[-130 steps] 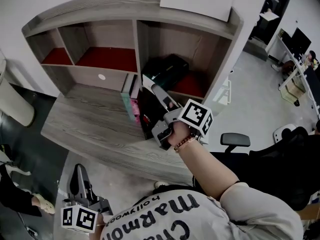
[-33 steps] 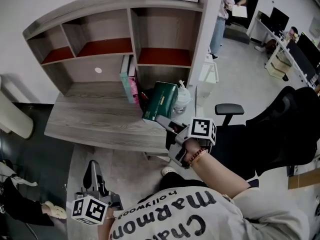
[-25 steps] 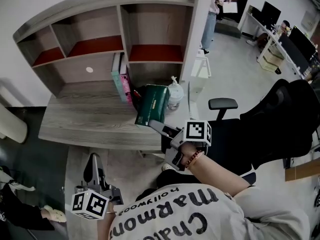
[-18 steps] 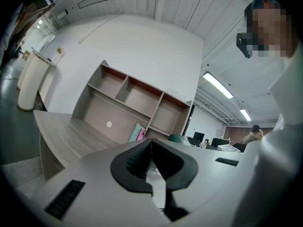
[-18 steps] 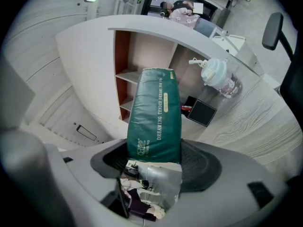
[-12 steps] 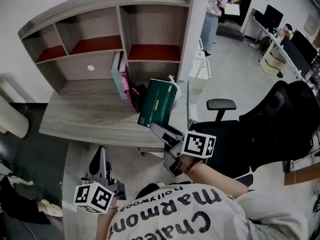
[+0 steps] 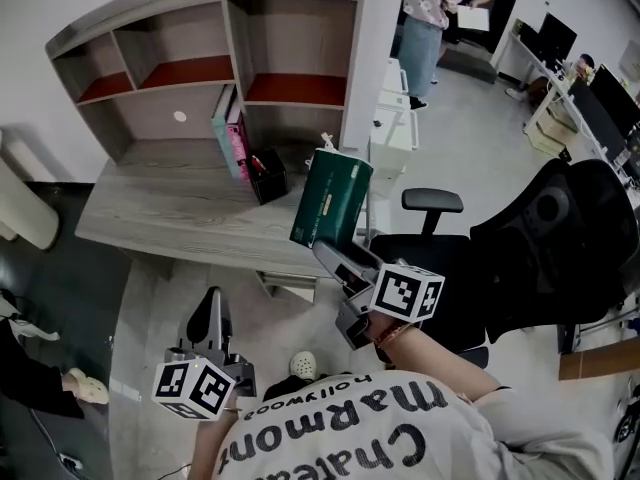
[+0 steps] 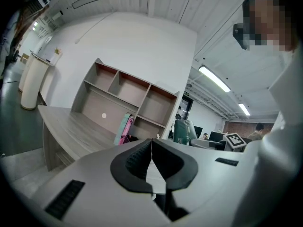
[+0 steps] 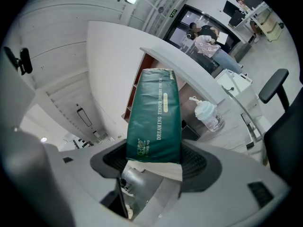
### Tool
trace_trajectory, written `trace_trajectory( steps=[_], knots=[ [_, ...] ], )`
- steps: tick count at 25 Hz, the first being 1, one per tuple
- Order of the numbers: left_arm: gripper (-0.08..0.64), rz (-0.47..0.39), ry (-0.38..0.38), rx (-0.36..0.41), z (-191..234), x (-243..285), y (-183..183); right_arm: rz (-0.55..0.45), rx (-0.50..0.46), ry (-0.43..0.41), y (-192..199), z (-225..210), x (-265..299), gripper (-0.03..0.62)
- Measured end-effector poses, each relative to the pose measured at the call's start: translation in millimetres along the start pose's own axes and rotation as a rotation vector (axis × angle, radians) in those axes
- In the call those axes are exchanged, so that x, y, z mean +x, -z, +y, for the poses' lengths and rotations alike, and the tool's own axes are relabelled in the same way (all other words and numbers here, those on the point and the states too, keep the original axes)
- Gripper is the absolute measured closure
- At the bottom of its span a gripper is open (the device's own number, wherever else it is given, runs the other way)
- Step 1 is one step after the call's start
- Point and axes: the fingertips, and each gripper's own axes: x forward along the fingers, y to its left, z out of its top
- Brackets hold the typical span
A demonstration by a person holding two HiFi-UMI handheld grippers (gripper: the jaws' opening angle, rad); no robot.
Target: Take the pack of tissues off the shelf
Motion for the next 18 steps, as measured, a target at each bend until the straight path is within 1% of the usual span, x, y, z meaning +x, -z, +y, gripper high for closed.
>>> trace_trajectory(
  steps=[7, 13, 18],
  knots=[
    [0.543, 0.017, -0.031, 0.0, -36.0, -29.7, 27.2, -0.022, -0.032, -0.008, -5.3, -6.0, -42.9, 0.258],
    [0.543, 0.014, -0.063, 0.009, -59.7, -57.9, 44.9, -0.002, -0.045, 0.002, 6.8, -11.6, -78.3, 0.258],
    [0.543, 0.008, -0.085, 0.011, -74.3, -80.6, 61.4, 0.023, -0.064, -0.012, 24.0, -13.7, -103.8, 0.258]
  ],
)
